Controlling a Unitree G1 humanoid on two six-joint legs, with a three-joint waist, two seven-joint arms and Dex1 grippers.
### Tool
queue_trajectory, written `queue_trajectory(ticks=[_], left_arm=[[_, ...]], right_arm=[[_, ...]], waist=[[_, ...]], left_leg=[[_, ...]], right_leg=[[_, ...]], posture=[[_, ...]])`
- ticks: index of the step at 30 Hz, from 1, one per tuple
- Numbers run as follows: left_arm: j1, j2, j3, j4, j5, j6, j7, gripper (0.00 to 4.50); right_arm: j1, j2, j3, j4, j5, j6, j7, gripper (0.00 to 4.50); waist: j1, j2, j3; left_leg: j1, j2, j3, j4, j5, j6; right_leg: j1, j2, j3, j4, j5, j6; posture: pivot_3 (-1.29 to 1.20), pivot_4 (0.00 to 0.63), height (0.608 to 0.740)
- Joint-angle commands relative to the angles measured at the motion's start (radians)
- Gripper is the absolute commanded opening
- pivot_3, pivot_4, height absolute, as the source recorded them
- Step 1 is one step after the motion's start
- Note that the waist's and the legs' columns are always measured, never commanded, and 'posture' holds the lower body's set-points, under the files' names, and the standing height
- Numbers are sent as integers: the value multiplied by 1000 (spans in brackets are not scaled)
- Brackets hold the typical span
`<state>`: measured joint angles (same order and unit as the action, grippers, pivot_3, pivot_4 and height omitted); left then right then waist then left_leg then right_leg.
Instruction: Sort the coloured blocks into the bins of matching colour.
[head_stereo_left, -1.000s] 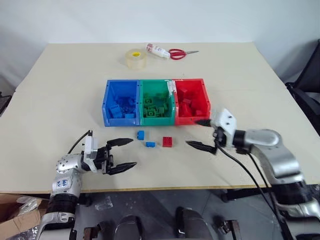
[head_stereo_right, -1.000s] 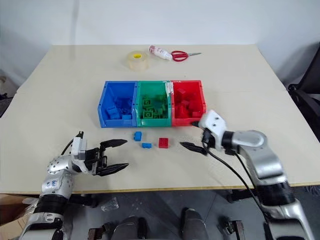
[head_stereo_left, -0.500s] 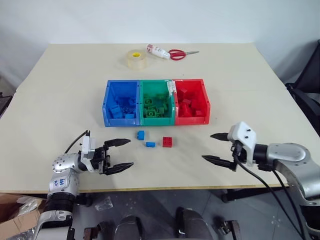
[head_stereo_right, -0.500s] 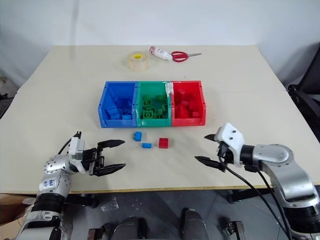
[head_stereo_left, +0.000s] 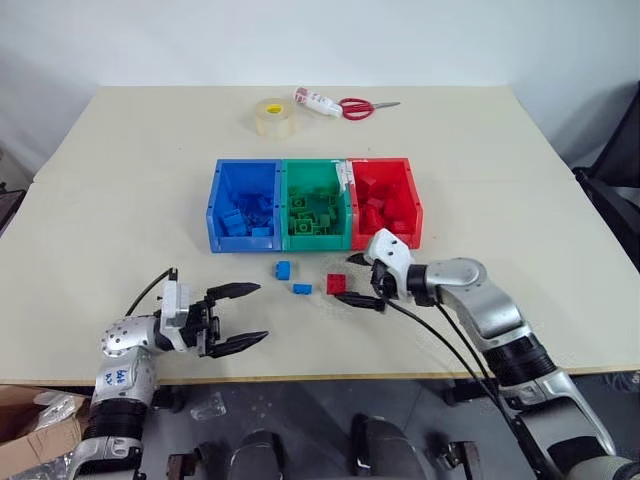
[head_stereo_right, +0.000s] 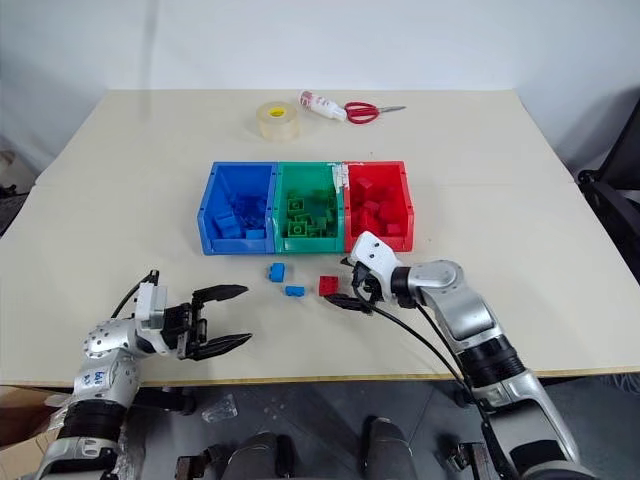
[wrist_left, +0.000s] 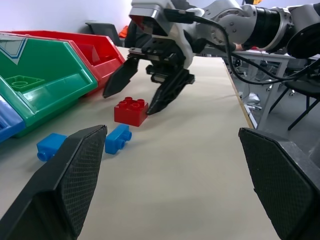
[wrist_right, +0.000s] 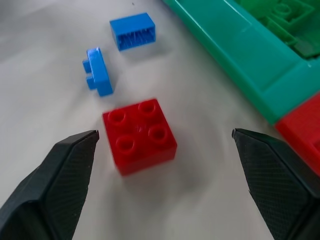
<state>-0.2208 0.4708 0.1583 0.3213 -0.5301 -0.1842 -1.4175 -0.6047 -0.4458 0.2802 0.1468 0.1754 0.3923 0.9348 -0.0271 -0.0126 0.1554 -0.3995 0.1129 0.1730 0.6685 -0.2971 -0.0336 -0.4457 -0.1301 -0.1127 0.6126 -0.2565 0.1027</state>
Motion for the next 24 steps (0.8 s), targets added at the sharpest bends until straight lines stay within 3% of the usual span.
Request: queue_trajectory(ticks=[1, 6, 16, 24], left_arm=[[25, 3, 17, -53, -20, 1, 16, 4500], [44, 6, 18, -72, -23, 7, 27, 4500], [20, -4, 4, -62, -17, 15, 36, 4500], [6, -9, -2, -52, -13, 18, 32, 4500]], right_arm=[[-13, 8, -4, -23, -1, -25, 20, 3264], [3, -7, -21, -71, 6, -14, 29, 1461], [-40, -34, -137, -163, 47, 38, -24, 1438], [-269, -71, -216, 163, -28, -117, -99, 1438]], waist=[[-1, 0, 0], [-1, 0, 0], [0, 0, 0], [-3, 0, 0]], left_leg=[[0, 0, 0, 0, 0, 0], [0, 0, 0, 0, 0, 0], [0, 0, 0, 0, 0, 0], [0, 0, 0, -1, 0, 0]], right_leg=[[0, 0, 0, 0, 0, 0], [0, 0, 0, 0, 0, 0], [0, 0, 0, 0, 0, 0], [0, 0, 0, 0, 0, 0]], posture=[[0, 150, 740], [0, 150, 740], [0, 150, 740], [0, 150, 740]])
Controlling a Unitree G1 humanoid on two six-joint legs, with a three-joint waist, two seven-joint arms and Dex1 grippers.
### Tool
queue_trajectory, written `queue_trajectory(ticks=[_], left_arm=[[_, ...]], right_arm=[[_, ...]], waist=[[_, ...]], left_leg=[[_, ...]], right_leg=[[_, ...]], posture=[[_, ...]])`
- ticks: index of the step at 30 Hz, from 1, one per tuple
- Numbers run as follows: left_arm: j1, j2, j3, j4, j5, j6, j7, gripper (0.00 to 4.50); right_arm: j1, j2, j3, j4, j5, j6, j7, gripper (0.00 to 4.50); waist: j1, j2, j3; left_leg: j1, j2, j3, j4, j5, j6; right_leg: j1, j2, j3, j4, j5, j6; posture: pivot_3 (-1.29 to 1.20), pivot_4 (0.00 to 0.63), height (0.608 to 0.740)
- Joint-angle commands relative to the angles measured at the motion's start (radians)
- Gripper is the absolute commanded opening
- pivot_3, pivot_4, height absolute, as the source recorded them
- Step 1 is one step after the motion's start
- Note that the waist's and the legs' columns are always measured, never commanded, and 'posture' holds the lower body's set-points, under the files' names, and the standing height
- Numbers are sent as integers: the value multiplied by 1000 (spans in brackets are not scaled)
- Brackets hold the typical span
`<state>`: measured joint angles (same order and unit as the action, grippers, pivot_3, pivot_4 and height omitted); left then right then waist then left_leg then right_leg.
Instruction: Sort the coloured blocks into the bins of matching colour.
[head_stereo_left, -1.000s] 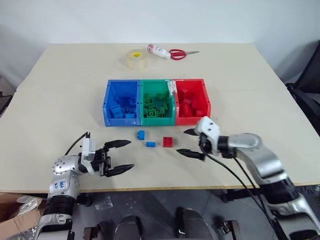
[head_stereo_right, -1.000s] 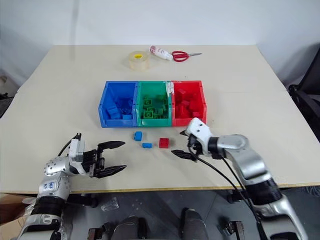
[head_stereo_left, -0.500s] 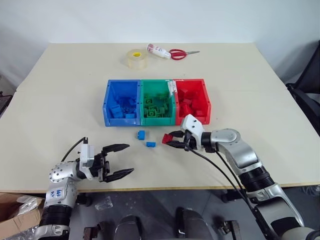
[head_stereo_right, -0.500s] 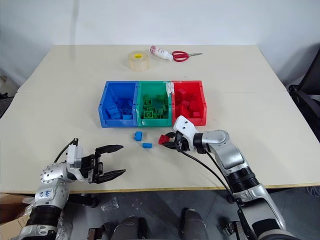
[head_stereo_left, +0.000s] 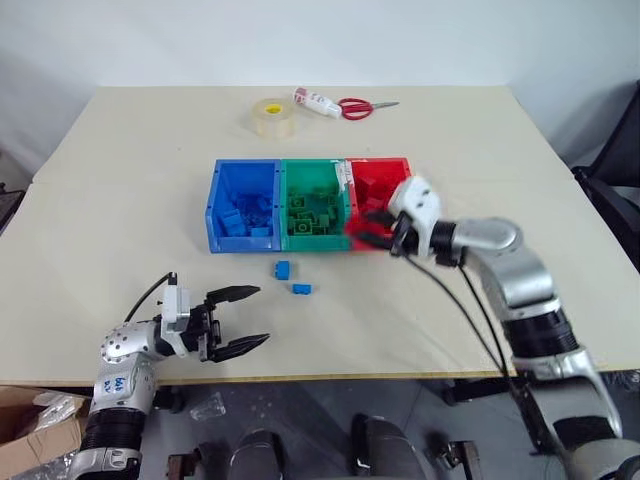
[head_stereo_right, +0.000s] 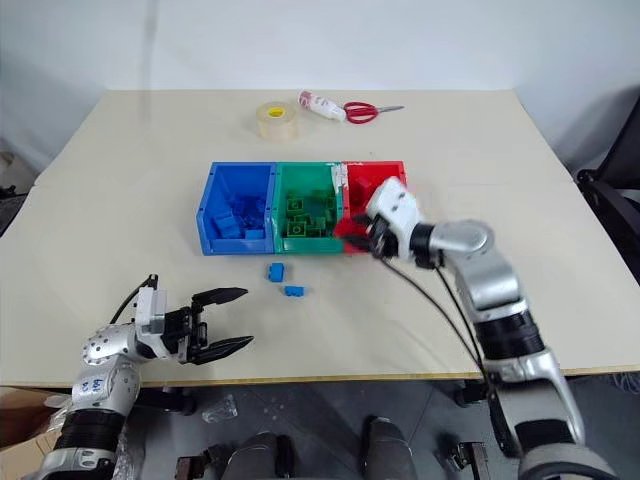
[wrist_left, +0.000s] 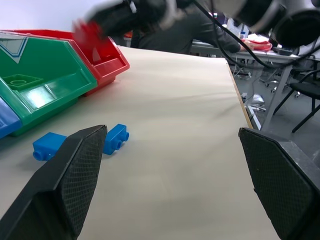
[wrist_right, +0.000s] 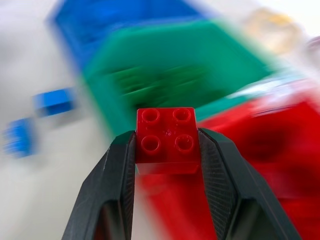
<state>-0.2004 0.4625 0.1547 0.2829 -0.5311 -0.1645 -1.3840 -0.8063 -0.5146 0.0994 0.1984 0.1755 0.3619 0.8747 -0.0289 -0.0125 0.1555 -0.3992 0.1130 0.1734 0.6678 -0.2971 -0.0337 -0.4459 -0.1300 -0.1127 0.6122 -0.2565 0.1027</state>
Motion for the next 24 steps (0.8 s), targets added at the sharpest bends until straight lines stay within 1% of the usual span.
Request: queue_trajectory(ticks=[1, 4, 5, 7, 8, 10, 14, 15, 18, 20, 24], left_arm=[[-18, -1, 1, -10, -11, -2, -2, 4500], [-27, -1, 1, -4, -10, -2, -4, 4500], [-28, 0, 1, -2, -10, -3, -5, 4500], [-30, 1, 2, 0, -10, -3, -6, 4500], [-29, 1, 2, -1, -9, -3, -7, 4500], [-29, 1, 2, -1, -10, -2, -7, 4500], [-29, -1, 0, 3, -11, -2, -11, 4500], [-31, -2, -2, 8, -9, -3, -12, 4500], [-44, -6, -7, 27, -6, -5, -18, 4500], [-49, -7, -9, 33, -5, -6, -20, 4500], [-60, -3, -8, 52, -5, -10, -30, 4500]], right_arm=[[-91, -2, -35, 164, -43, -118, -50, 1438], [-135, -2, -23, 277, -74, -186, -55, 2543], [-139, -1, -21, 289, -77, -198, -50, 2805], [-135, 4, -21, 287, -76, -207, -41, 3454], [-124, 4, -21, 268, -71, -203, -31, 3706], [-101, 1, -23, 230, -63, -191, -16, 4397], [-5, -36, -31, 82, -31, -134, 36, 4455], [33, -53, -35, 26, -5, -106, 72, 4455], [191, -134, -62, -180, 84, -33, 172, 4455], [258, -171, -80, -260, 122, 1, 195, 4455], [500, -306, -168, -418, 184, 51, 256, 4455]], waist=[[-2, 0, 0], [-2, 0, 0], [-2, 0, 0], [-2, 1, 0], [-2, 1, 0], [-2, 1, 0], [1, 1, 0], [3, 1, 0], [12, 1, 0], [12, 1, 0], [18, 1, 0]], left_leg=[[0, 0, 0, 0, 0, 0], [0, 0, 0, 0, 0, 0], [0, 0, 0, 0, 0, 0], [0, 0, 0, -1, 0, 0], [0, 0, 1, -1, 0, 0], [0, 0, 1, -1, 0, 0], [0, 0, 0, 0, 0, 0], [0, 0, 0, 0, 0, 0], [-2, 0, 0, 0, 0, 0], [-2, 0, 0, 1, -1, 0], [-1, 0, -1, 1, 0, 0]], right_leg=[[0, 0, 0, 0, 0, 0], [0, 0, 0, 0, 0, 0], [0, 0, 0, 0, 0, 0], [0, 0, 0, 0, 0, 0], [0, 0, 0, 0, 0, 0], [0, 0, 0, 0, 0, 0], [0, 0, 0, 0, 0, 0], [0, 0, 0, 0, 0, 0], [0, 0, 0, -1, 0, 0], [0, 0, 0, -2, 0, 1], [0, 0, 0, -1, 0, 1]], posture=[[0, 150, 740], [0, 150, 740], [0, 150, 740], [0, 150, 740], [0, 150, 740], [0, 150, 740], [0, 150, 740], [0, 150, 740], [0, 150, 740], [0, 150, 740], [0, 150, 740]])
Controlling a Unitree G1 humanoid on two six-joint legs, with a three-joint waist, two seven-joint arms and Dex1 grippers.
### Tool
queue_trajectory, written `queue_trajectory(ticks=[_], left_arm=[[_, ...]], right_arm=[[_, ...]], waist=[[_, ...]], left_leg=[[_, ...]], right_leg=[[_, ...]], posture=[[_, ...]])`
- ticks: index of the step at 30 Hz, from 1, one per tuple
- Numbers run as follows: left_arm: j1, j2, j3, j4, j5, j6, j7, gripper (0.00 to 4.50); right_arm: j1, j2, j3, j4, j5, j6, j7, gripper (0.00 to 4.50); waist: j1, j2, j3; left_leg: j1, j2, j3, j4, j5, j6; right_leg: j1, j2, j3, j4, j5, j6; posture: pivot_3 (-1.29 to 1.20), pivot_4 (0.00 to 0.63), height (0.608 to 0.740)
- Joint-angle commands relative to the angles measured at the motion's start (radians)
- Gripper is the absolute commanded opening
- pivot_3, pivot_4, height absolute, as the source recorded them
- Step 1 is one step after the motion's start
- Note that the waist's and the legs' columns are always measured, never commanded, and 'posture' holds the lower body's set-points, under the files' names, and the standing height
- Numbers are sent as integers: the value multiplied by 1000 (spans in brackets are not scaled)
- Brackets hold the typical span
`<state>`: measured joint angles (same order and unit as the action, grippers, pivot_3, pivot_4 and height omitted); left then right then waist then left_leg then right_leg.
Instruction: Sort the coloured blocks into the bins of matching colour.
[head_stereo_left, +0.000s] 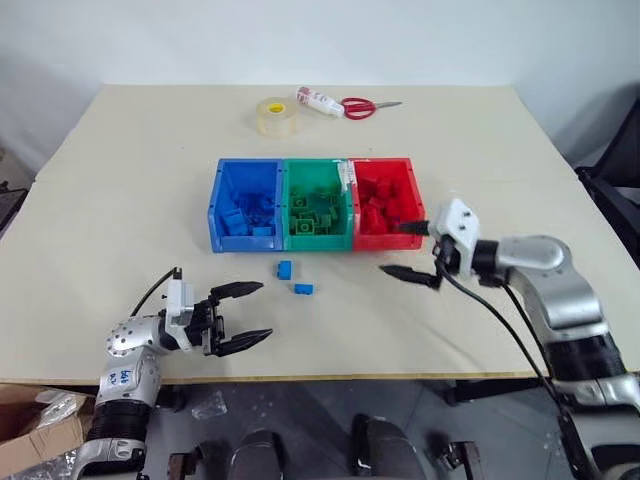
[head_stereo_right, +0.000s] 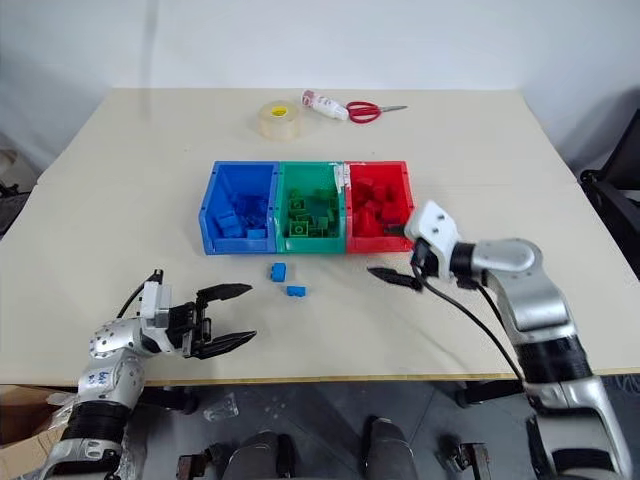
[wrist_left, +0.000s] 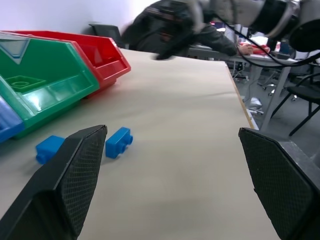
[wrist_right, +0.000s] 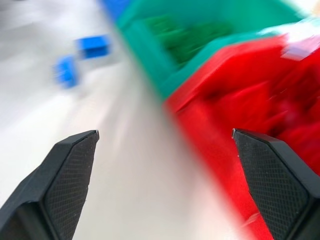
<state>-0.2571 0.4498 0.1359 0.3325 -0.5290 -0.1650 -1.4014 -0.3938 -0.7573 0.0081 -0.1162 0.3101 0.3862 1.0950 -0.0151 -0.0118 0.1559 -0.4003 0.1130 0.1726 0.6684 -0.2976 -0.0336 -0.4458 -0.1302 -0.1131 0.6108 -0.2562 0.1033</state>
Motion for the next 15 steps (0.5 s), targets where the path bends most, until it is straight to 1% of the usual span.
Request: queue_trajectory(ticks=[1, 3, 5, 9, 11, 15], left_arm=[[-4, 11, 13, 4, -8, -10, -15, 4500], [-5, 15, 17, 8, -8, -9, -20, 4500], [-3, 20, 20, 11, -8, -9, -24, 4500], [-4, 23, 23, 12, -8, -10, -23, 4500], [-2, 23, 23, 7, -8, -10, -21, 4500], [16, 22, 29, -16, -11, -10, -9, 4500]], right_arm=[[129, -87, -94, -125, 56, 36, 37, 4455], [189, -119, -122, -157, 68, 46, 38, 4455], [211, -129, -131, -175, 75, 53, 32, 4455], [177, -106, -95, -188, 81, 74, 7, 4455], [134, -79, -43, -183, 69, 88, -8, 4455], [26, 14, 94, -157, 38, 117, -36, 4455]], waist=[[8, 0, 0], [7, 0, 0], [5, 0, 0], [5, 0, 0], [5, 0, 0], [3, 0, 0]], left_leg=[[0, 0, 0, 0, 0, 0], [0, 0, 0, 1, 0, 0], [1, 0, 0, 2, 0, 0], [2, 0, 0, 2, 0, 0], [2, 0, 0, 2, 0, 0], [2, 0, 0, 2, 0, 0]], right_leg=[[0, 0, 0, 0, 0, 0], [0, 0, 0, 0, 0, 0], [0, 0, 0, -1, 0, 0], [1, 0, 0, -2, 0, -1], [1, 0, 0, -2, 0, -1], [0, 0, 0, -1, 0, -1]], posture=[[0, 150, 740], [0, 150, 740], [0, 150, 740], [0, 150, 740], [0, 150, 740], [0, 150, 740]])
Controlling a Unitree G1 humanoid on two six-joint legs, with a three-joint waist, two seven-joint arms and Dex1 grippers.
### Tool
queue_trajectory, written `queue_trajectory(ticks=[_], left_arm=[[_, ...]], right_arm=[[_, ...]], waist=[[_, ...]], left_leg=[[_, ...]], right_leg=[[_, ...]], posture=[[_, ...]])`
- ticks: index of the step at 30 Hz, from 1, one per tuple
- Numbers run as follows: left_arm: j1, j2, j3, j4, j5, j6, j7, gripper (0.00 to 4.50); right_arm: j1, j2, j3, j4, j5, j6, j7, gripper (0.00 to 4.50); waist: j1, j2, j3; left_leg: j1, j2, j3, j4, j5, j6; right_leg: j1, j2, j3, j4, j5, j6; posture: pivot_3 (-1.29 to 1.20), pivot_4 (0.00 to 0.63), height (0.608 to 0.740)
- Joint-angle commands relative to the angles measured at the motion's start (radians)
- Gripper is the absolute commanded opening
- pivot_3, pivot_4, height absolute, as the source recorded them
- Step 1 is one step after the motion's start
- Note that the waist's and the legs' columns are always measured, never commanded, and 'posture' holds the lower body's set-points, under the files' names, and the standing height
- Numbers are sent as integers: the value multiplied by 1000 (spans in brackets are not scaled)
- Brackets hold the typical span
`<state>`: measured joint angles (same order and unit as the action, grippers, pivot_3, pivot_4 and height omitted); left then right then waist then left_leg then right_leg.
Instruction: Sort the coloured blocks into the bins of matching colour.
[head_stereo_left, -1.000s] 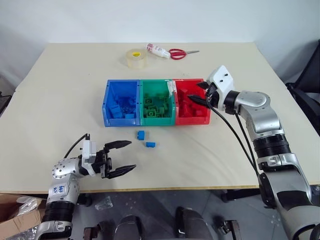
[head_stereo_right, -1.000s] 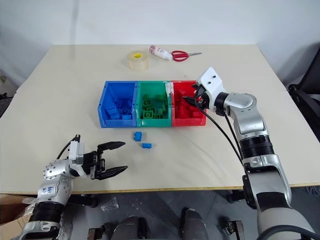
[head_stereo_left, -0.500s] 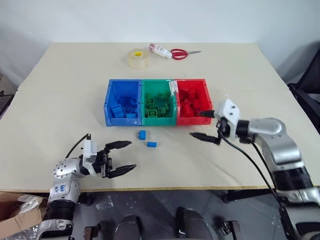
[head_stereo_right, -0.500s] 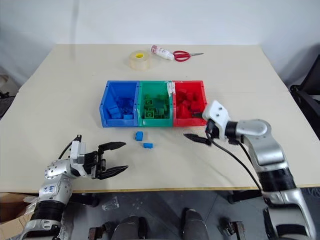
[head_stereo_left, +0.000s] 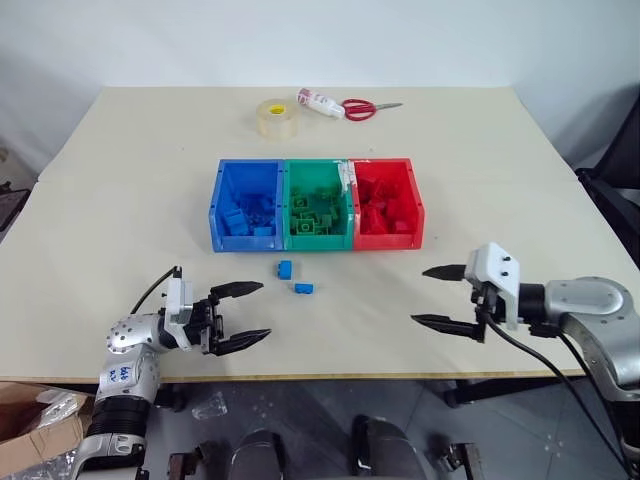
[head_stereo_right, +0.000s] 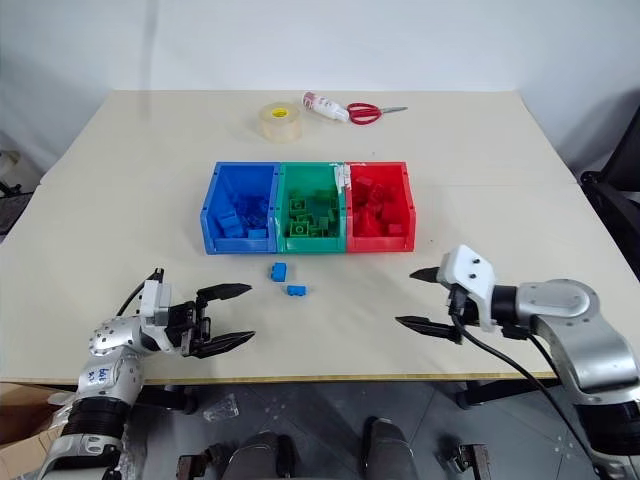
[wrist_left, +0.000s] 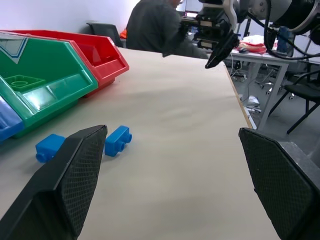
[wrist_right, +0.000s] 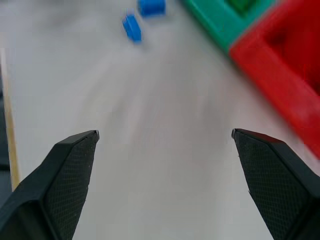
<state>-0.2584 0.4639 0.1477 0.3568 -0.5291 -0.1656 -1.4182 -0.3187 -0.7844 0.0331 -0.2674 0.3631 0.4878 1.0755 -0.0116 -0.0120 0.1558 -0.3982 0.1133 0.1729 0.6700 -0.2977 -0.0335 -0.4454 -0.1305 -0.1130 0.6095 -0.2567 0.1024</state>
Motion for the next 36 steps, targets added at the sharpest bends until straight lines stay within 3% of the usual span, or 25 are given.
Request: queue_trajectory(ticks=[1, 10, 19, 28, 36], left_arm=[[24, 8, 19, -49, -11, -10, 12, 4500], [131, 13, 46, -158, -24, -2, 60, 4500], [197, 8, 53, -231, -12, -5, 126, 4500], [120, -14, -73, -372, 106, 65, 307, 4500], [-3, -46, -226, -415, 313, 192, 530, 4500]], right_arm=[[-72, 63, 98, 9, -27, 13, -20, 4455], [-236, 226, 259, 155, -112, -38, -21, 4455], [-259, 264, 288, 216, -144, -81, 5, 4455], [-178, 138, 159, 170, -83, -130, 81, 4455], [-28, 14, 5, 129, -29, -166, 111, 4455]], waist=[[-1, 0, 0], [4, 0, 0], [5, 0, 0], [12, 0, 0], [8, 0, 0]], left_leg=[[0, 0, 0, 0, 0, 0], [-1, 0, 0, 0, 0, 0], [-1, 0, 0, 0, 0, 0], [-3, 0, -1, 3, -1, 0], [-3, 0, 0, 3, -1, 0]], right_leg=[[0, 0, 0, 0, 0, 0], [0, 0, -1, 3, 0, 0], [0, 0, -1, 3, 0, 0], [0, 0, -1, 3, 0, 1], [0, 0, -1, 2, 0, 1]], posture=[[0, 150, 740], [0, 150, 740], [0, 150, 740], [0, 150, 740], [0, 150, 740]])
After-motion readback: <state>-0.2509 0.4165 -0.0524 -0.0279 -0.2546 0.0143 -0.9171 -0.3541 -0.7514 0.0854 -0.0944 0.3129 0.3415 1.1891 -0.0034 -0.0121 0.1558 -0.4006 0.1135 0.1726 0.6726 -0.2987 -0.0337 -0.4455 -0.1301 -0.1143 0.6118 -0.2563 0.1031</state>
